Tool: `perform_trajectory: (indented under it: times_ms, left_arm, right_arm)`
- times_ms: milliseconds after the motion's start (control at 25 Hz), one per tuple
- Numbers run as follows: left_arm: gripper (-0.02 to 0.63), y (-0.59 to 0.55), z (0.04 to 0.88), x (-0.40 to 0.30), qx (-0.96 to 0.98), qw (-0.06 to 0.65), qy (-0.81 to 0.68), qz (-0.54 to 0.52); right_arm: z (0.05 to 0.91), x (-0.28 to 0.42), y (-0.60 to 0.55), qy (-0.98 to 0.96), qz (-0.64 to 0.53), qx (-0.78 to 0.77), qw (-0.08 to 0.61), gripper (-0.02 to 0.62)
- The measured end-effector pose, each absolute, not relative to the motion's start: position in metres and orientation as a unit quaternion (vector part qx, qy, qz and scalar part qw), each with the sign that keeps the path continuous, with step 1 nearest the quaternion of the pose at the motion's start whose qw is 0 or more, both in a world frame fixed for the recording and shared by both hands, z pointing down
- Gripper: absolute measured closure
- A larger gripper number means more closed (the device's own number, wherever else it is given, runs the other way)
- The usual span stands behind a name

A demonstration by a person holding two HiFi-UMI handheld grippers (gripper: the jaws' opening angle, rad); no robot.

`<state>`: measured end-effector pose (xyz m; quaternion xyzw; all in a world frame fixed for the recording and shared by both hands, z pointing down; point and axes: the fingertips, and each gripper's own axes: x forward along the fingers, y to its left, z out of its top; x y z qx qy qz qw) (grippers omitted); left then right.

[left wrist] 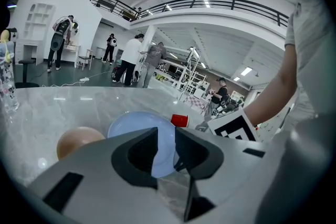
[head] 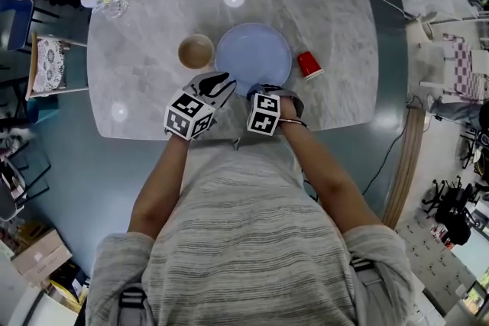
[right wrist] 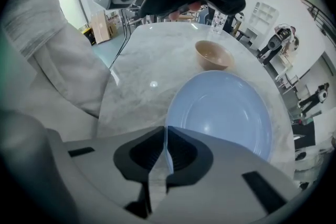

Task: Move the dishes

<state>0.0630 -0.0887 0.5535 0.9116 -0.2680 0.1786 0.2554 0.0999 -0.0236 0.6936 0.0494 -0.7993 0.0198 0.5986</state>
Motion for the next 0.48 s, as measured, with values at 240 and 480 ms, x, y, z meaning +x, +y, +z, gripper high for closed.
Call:
perform_trajectory:
  times_ms: [240, 480]
  left_arm:
    - [0.505, -0.089, 0.551, 0.07, 0.913, 0.254, -0.266, 0.178]
    - [0.505, -0.097, 0.545, 0.078, 0.916, 0.256, -0.258, 0.17]
  right_arm:
    - [0.677, 0.096, -0.027, -0.824, 0.071, 0.079, 0.557, 0.515]
    - [0.633, 0.094, -0.058, -0.864, 0.145, 0.178, 0.449, 0.516]
